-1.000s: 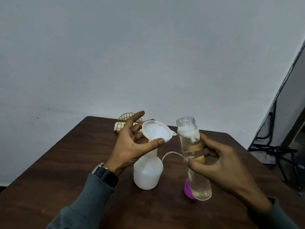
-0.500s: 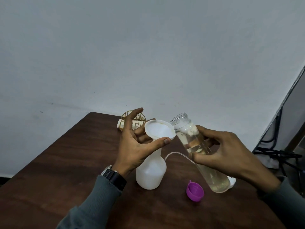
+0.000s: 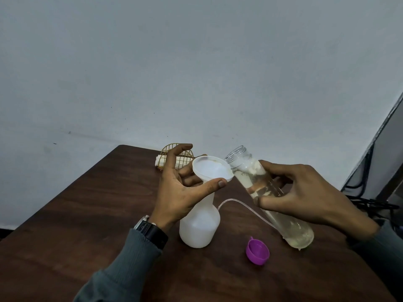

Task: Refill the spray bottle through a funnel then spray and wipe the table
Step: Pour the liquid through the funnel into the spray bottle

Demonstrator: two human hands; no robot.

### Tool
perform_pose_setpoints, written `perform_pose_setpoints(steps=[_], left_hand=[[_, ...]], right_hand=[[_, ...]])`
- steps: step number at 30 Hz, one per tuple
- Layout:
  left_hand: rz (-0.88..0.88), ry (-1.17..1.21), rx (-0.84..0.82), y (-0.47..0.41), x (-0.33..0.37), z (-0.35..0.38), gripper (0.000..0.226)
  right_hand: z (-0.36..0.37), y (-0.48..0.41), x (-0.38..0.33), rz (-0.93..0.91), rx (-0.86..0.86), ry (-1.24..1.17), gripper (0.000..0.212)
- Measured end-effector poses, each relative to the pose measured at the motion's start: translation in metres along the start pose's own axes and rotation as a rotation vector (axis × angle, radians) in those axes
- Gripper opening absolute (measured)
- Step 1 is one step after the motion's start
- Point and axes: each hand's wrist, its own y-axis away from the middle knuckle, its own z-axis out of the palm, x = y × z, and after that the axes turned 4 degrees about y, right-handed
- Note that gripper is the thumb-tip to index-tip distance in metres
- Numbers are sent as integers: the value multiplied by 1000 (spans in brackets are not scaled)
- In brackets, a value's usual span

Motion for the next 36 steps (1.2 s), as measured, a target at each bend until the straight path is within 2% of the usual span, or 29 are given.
perform_pose_setpoints(steps=[5, 13, 25, 30, 33, 36], left_hand=[[-1, 12, 1, 1, 1, 0, 90], [-10, 23, 1, 0, 1, 0, 91], [-25, 16, -3, 2, 7, 2, 90], [-28, 26, -6, 2, 6, 2, 89], [-27, 28, -6, 3, 6, 2, 90], [-26, 22, -6, 3, 6, 2, 89]], right_hand=[[-4, 0, -5, 17, -5, 30, 56], [-11, -2, -12, 55, -69, 57, 46], [-15, -4, -12, 18, -87, 40, 54], [-16, -6, -12, 9, -81, 35, 65], [-18, -6, -14, -10, -83, 31, 60], [-19, -7, -16, -7, -85, 20, 41]])
